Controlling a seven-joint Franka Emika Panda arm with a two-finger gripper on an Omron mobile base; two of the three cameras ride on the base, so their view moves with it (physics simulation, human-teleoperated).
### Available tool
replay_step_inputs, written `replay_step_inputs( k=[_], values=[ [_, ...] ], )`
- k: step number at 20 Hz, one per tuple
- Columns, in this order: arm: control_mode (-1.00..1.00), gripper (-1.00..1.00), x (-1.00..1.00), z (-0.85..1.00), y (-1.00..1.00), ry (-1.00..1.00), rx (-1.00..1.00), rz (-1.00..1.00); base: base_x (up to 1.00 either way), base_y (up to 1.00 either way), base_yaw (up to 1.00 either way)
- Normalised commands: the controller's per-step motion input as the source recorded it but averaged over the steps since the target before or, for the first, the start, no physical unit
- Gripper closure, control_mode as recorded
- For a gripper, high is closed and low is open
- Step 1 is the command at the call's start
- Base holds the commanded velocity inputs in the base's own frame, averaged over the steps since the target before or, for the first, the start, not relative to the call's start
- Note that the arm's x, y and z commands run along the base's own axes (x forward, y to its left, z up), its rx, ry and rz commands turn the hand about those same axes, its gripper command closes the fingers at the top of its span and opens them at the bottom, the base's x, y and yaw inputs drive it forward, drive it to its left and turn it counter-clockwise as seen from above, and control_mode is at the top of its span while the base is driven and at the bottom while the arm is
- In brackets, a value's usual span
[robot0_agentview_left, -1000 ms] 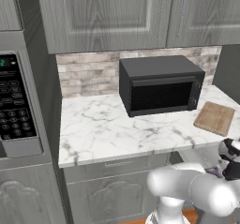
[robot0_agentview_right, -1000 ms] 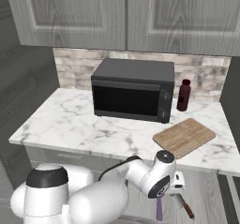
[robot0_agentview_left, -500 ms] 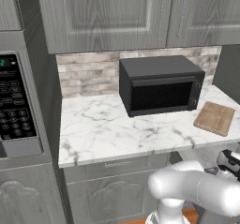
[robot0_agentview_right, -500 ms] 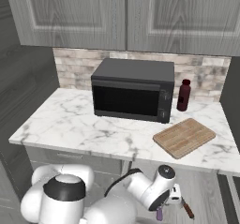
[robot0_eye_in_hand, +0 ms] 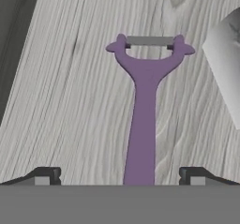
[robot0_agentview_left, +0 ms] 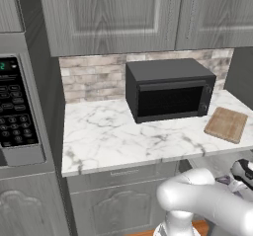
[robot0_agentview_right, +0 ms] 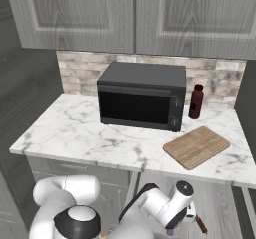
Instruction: Open the drawer on the right and place the cutting tools on the cutting board.
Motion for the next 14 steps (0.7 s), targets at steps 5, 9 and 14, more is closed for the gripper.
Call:
replay_step_inputs(
  k=[5,9,14],
  values=[
    [-1.0,-1.0,0.03,0.0,0.0,0.0,0.0,0.0,0.0,0.0,0.0],
    [-1.0,-1.0,0.1,-0.06,0.0,0.0,0.0,0.0,0.0,0.0,0.0],
    [-1.0,-1.0,0.15,-0.26,-0.01,0.0,-0.06,0.0,0.0,0.0,0.0]
  ],
)
